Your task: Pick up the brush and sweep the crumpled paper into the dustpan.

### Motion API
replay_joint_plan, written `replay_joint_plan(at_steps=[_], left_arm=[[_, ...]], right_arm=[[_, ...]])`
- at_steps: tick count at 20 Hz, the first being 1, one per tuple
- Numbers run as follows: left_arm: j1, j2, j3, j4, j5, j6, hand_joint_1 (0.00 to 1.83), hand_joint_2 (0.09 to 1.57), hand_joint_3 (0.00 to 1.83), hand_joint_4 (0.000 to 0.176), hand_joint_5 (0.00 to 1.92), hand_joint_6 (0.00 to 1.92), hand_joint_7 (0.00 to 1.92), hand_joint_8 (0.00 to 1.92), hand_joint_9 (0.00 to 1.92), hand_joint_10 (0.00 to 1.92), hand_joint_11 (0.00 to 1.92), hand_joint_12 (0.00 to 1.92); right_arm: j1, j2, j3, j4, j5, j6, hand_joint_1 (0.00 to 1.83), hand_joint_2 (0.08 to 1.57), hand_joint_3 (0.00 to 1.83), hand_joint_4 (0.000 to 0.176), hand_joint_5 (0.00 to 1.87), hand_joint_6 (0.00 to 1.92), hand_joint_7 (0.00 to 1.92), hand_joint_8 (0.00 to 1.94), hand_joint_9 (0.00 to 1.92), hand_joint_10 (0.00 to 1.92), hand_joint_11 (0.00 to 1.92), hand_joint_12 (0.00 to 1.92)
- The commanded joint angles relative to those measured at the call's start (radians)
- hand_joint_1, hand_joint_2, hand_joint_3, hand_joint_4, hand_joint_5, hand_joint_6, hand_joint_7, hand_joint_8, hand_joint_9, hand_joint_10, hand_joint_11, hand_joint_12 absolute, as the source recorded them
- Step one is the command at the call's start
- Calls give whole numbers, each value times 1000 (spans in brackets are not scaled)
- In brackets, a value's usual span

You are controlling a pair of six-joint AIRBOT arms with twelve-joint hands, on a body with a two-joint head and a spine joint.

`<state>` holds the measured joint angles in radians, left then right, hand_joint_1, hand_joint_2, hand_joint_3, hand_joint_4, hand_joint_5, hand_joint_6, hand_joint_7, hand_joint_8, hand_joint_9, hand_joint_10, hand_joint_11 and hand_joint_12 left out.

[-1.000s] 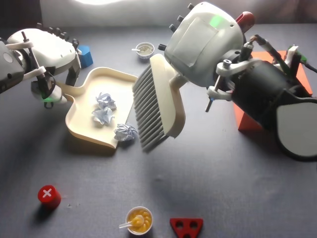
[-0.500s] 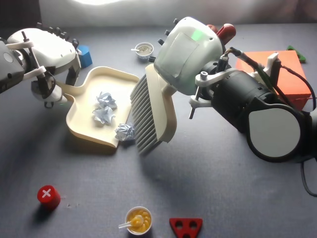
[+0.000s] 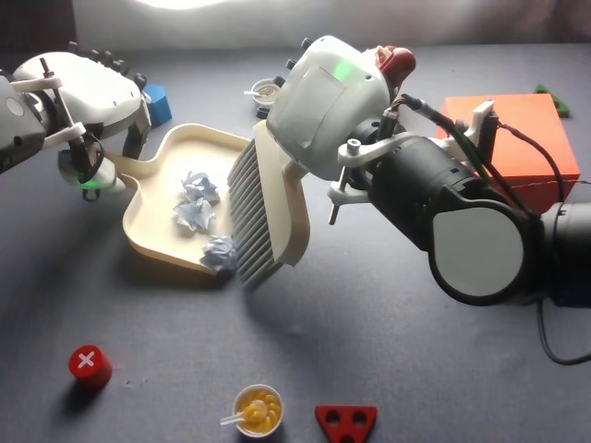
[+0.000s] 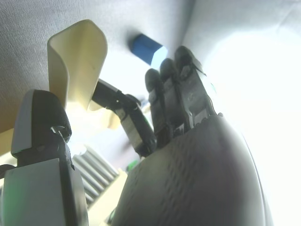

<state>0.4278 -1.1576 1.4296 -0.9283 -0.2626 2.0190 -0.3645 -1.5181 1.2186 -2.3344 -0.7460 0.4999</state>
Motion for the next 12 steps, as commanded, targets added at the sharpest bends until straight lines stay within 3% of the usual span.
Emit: replay_joint_plan(at_steps=[1, 6, 10, 12], left_arm=[[-7, 5, 6, 16, -86, 4, 1092, 1097, 1, 10, 1025, 906, 364, 0, 277, 0, 267, 21], [-7, 5, 5, 17, -82, 4, 1094, 1100, 3, 0, 1019, 915, 375, 2, 283, 1, 247, 9], [-8, 6, 3, 17, -83, 4, 1090, 1095, 0, 20, 1031, 897, 372, 2, 286, 2, 252, 9], [-8, 6, 2, 17, -83, 4, 1096, 1095, 0, 4, 1033, 894, 364, 2, 274, 1, 252, 8]], right_arm=[[18, 2, 10, -67, -102, -11, 1449, 1176, 0, 0, 1112, 1921, 1335, 1941, 1427, 1921, 1526, 1921], [36, -20, 49, -67, -112, 17, 1476, 1176, 1, 0, 1114, 1921, 1325, 1941, 1425, 1921, 1528, 1921], [38, -29, 66, -84, -121, 41, 1489, 1167, 0, 0, 1114, 1921, 1316, 1941, 1413, 1921, 1513, 1921], [38, -30, 69, -84, -121, 41, 1491, 1167, 0, 0, 1123, 1921, 1338, 1941, 1434, 1921, 1521, 1921]])
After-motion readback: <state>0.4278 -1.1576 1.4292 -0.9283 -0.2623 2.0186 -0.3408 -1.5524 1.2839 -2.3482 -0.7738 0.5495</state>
